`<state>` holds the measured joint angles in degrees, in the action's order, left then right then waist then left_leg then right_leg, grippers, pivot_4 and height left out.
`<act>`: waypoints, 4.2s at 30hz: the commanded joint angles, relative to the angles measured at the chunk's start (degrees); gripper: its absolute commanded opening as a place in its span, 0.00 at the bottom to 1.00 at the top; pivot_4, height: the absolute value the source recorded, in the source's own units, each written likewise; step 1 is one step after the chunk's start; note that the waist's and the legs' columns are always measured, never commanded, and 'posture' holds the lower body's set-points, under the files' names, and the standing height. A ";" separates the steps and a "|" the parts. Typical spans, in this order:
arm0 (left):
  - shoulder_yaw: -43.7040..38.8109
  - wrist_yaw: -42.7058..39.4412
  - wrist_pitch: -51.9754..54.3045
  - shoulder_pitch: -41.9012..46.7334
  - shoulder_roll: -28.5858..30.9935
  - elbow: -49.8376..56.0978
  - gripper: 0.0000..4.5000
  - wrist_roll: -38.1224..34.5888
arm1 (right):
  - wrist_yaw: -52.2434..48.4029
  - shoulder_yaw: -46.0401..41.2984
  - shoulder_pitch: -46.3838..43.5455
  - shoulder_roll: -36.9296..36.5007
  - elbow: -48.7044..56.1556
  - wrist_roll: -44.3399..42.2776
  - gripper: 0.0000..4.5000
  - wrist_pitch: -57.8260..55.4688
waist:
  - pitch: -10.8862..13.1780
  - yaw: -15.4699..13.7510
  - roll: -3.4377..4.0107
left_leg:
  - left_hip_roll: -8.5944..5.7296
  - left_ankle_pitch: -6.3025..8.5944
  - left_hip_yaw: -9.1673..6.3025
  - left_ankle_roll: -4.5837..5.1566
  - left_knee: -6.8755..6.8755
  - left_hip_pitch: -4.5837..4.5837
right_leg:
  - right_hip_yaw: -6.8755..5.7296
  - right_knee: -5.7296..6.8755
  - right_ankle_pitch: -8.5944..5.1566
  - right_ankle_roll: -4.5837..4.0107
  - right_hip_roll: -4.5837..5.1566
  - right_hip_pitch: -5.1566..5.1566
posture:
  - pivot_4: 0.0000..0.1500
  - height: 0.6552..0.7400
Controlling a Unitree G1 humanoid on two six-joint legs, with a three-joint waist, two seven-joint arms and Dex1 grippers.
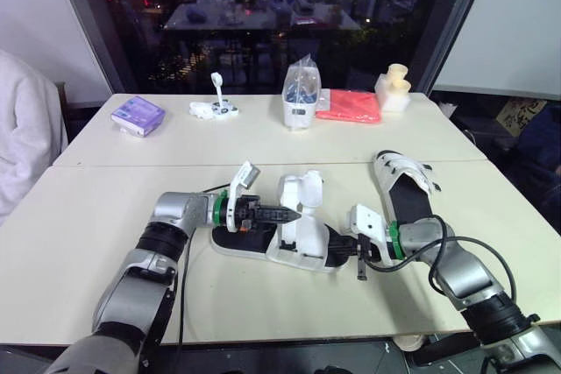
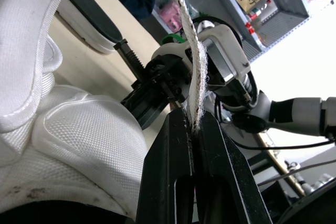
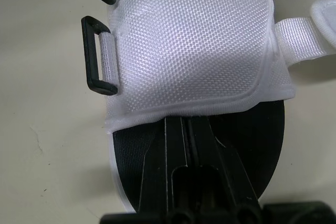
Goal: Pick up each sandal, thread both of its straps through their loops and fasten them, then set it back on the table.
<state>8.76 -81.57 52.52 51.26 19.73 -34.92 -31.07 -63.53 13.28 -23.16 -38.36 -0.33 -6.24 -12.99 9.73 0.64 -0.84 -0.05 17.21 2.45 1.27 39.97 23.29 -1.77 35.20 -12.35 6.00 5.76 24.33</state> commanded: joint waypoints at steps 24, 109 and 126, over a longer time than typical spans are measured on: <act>5.73 -4.88 -10.72 -5.19 1.35 9.91 0.01 5.94 | -0.51 1.85 1.53 -0.79 -0.62 2.08 0.00 -0.50 | 0.00 -0.01 0.00 | 0.00 0.00 -0.01 0.00 -0.01 0.00 | 0.00 -0.01 -0.01 -0.02 0.09 0.01 | 1.00 1.00; 8.79 12.37 -1.46 -37.67 10.48 43.23 0.01 -1.45 | -0.25 3.75 2.98 -0.24 2.35 1.16 0.00 -2.56 | -0.58 -0.15 0.50 | -0.17 0.01 0.04 0.01 -0.84 -0.55 | -0.62 -0.26 -0.27 -0.33 0.73 -0.28 | 1.00 1.00; -5.38 34.14 13.56 -47.23 -0.63 53.68 0.01 -15.41 | 4.33 4.32 4.41 3.29 8.49 0.84 0.00 -11.54 | -0.59 0.15 0.50 | -0.15 0.06 -0.05 -0.01 -0.98 -0.96 | -0.62 -0.26 -0.47 -0.23 0.83 -0.68 | 1.00 1.00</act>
<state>0.72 -49.64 66.53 6.73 19.39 18.00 -47.84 -58.72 14.50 -20.13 -35.72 7.77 -5.76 -23.37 9.14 0.79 -0.34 -0.20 17.29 2.41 1.24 38.98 22.33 -2.38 34.93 -12.83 5.74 6.60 23.65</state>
